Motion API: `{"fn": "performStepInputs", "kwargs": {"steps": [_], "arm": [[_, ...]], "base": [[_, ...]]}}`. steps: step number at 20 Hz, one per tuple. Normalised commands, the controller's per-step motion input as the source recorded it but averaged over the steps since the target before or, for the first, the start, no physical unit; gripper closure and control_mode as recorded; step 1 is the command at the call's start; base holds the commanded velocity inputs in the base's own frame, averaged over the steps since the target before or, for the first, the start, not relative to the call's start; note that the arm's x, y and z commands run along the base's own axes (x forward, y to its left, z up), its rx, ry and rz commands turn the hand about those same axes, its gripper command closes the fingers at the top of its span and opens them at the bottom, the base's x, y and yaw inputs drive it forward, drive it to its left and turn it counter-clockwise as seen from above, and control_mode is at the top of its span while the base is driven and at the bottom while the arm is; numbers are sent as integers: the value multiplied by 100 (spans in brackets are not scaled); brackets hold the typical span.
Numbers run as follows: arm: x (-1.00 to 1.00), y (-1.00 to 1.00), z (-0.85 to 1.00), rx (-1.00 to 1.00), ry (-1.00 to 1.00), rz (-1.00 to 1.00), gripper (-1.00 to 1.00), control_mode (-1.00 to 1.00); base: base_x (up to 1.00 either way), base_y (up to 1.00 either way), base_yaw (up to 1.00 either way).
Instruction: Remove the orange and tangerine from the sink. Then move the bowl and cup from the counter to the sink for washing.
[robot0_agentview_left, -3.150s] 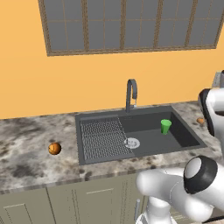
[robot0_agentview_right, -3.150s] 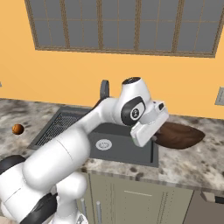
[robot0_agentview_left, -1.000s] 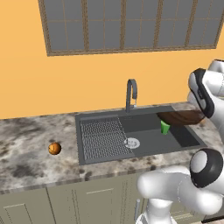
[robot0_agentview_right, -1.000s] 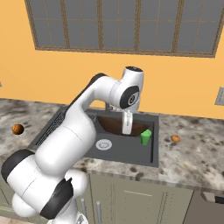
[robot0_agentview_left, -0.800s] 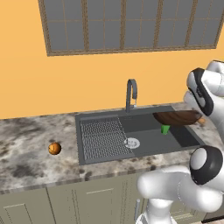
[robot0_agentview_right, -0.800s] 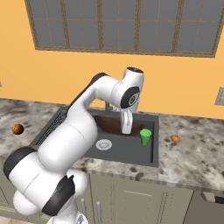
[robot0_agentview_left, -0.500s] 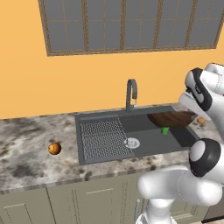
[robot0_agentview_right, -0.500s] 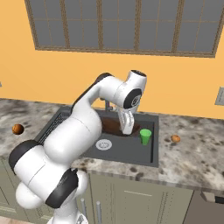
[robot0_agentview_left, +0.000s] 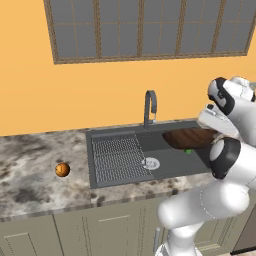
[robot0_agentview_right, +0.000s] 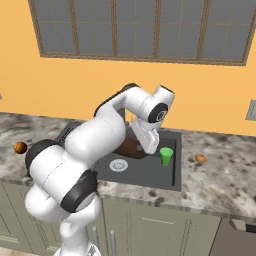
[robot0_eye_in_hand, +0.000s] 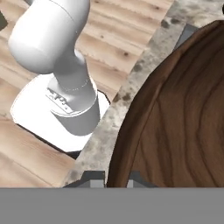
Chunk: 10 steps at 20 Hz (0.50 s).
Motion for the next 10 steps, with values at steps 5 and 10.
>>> {"fn": "performStepInputs", "kwargs": {"steps": [5,10], "arm": [[16,0,-16,5,-2,15,100,-100],[6,0,-16,2,-2,14,100,-100]], "base": [[0,0,0],[0,0,0]]}}
